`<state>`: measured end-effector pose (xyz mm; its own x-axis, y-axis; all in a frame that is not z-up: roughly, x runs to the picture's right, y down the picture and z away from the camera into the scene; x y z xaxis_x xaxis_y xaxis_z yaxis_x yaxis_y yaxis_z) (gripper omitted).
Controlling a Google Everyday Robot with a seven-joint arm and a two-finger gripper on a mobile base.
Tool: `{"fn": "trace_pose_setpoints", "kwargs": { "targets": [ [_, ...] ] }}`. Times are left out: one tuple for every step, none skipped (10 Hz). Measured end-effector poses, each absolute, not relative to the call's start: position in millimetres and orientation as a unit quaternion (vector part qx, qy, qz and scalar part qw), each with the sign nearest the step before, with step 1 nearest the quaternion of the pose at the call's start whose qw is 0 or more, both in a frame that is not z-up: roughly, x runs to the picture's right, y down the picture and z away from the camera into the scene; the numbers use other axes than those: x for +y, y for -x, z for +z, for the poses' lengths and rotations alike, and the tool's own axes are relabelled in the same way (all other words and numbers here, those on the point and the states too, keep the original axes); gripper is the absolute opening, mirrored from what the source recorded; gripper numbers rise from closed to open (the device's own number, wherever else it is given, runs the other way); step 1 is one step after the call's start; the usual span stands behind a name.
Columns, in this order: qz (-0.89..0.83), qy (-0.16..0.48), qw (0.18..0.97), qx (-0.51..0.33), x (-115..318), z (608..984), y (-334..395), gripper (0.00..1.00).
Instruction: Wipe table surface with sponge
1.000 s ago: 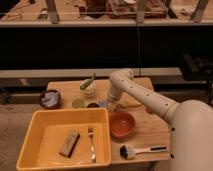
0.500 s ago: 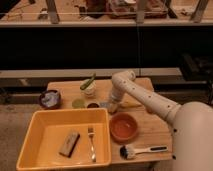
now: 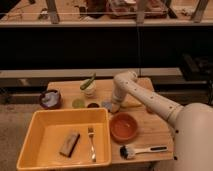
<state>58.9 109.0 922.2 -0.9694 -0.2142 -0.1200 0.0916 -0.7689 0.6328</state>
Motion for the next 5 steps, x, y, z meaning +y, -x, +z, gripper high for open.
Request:
{"fn": "trace_pose_setpoints", "kwargs": {
  "targets": [
    [-0.936,-0.093,0.082,-0.33,109.0,922.3,-59.4,0.21],
    [-0.936,-0.092,0.082,-0.33,109.2,922.4,-59.8,0.21],
    [-0.936,-0.092,0.082,-0.33,109.3,922.5,-60.2,0.21],
    [-0.936,-0.092,0.082,-0.33,109.4,922.6,-60.5,0.21],
    [-0.936,-0.092,0.082,-0.33,109.4,922.7,-60.7,0.17]
  ]
}}
